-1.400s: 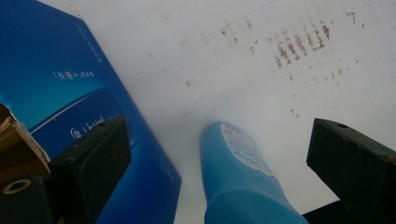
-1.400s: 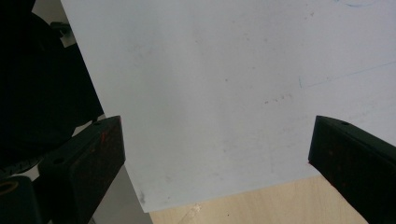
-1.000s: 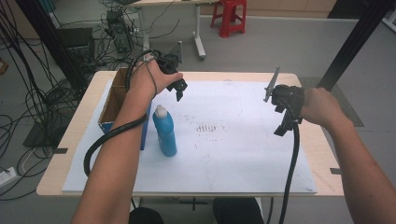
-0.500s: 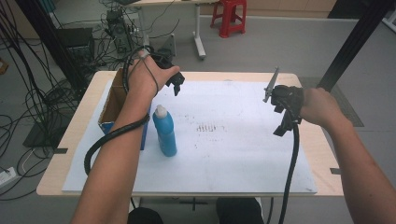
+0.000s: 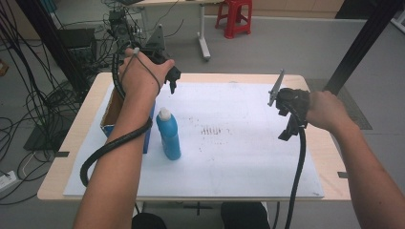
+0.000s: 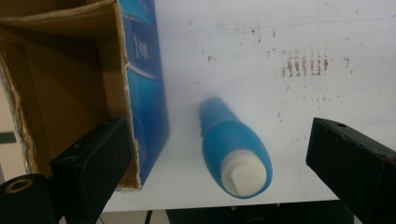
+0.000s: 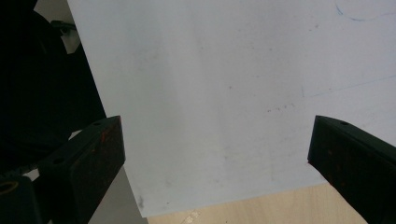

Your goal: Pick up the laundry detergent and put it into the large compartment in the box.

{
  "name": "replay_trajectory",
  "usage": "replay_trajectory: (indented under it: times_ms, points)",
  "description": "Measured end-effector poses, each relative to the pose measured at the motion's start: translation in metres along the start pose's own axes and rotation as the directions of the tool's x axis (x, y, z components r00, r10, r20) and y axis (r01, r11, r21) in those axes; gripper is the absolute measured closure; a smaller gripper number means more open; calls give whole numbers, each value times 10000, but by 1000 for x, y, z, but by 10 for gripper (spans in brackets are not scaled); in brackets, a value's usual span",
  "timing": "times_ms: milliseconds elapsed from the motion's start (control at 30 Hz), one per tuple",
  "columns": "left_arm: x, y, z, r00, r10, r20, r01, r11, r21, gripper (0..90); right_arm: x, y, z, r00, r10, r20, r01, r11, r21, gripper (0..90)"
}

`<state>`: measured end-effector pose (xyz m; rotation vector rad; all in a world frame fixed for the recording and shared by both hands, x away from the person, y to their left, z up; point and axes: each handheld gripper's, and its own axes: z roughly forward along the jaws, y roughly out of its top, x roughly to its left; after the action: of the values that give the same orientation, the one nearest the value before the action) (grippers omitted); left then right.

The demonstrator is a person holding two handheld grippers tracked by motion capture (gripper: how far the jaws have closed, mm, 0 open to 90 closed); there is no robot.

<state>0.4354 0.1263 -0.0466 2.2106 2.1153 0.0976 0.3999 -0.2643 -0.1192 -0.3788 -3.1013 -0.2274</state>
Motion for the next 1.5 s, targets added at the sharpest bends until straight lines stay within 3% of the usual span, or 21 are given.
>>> replay_trajectory:
  times_ms: [300, 800, 1200, 1500]
  points:
    - [-9, -11, 5, 9986, -461, -242, 464, 9988, 120, 74, 6, -1, 1, 10000, -52, 6, 52, 10000, -36, 37]
    - [-16, -14, 19, 9926, -1146, -407, 1159, 9928, 292, 67, 7, -8, 3, 10000, -73, -13, 73, 9999, -87, 37]
    - [-21, -20, 38, 9904, -1371, 177, 1357, 9888, 627, 68, 10, -10, 5, 9998, -187, -17, 186, 9998, -101, 37]
    - [-23, -28, 42, 9847, -1739, 140, 1732, 9840, 421, 66, 13, -20, 5, 9996, -286, -30, 286, 9994, -204, 36]
